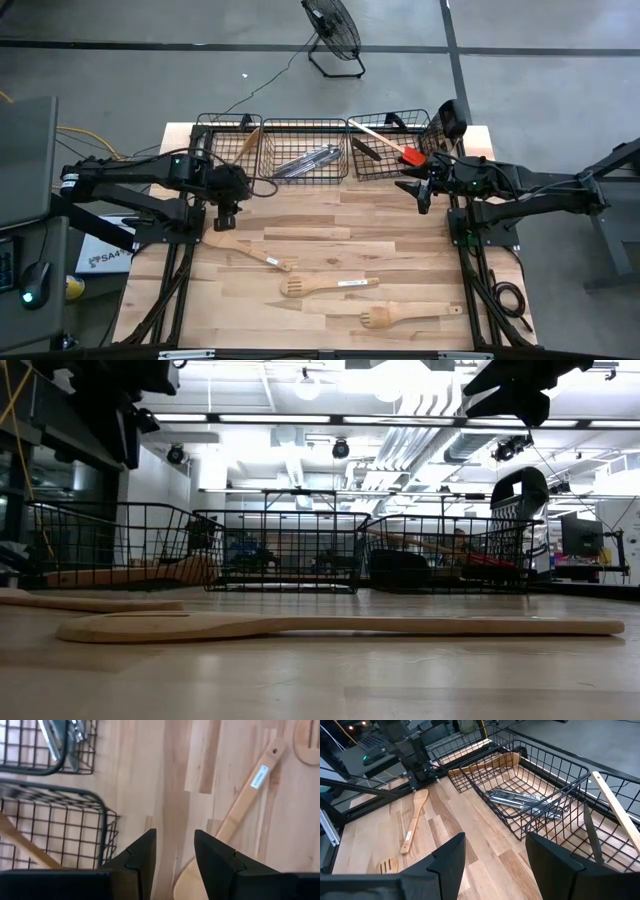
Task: Pick & Place Kitchen Items
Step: Put the wooden spatula into the left wire basket, then put the wooden serving fork into the left wire basket
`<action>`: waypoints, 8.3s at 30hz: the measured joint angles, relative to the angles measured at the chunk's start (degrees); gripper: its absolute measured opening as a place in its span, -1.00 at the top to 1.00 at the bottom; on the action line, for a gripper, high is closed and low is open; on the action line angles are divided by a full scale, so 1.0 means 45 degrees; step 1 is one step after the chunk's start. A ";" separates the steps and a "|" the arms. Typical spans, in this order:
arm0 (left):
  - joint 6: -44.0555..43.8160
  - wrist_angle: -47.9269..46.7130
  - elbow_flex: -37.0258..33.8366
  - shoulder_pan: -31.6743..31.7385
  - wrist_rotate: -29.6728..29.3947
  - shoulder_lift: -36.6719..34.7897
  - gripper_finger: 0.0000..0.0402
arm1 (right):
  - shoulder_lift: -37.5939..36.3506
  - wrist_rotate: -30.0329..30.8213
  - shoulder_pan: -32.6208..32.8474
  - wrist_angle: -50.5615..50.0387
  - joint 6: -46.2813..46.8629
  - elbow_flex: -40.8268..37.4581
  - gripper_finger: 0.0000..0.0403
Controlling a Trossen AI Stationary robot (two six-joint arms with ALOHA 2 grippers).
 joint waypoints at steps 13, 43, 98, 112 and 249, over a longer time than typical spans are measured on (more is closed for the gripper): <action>0.0058 0.0064 0.0000 -0.1751 0.0432 0.2018 0.35 | 0.0005 -0.0330 0.0002 -0.0006 -0.0010 0.0000 0.01; 0.0456 0.2503 -0.2574 -0.3288 0.0840 0.3948 -0.04 | 0.0005 -0.0372 0.0002 -0.0087 -0.0068 0.0000 0.01; 0.0111 0.5357 -0.2160 -0.4779 0.1010 0.7433 0.61 | 0.0000 -0.0408 0.0002 -0.0485 -0.0010 0.0005 0.01; -0.0930 0.4051 0.0030 -0.4780 0.0349 0.7427 0.62 | 0.0005 -0.0413 0.0002 -0.0551 -0.0010 0.0005 0.01; -0.4561 -0.0396 0.2341 0.7485 -0.7038 0.7387 0.97 | 0.0003 -0.0393 0.0003 -0.1036 0.0292 0.0003 0.01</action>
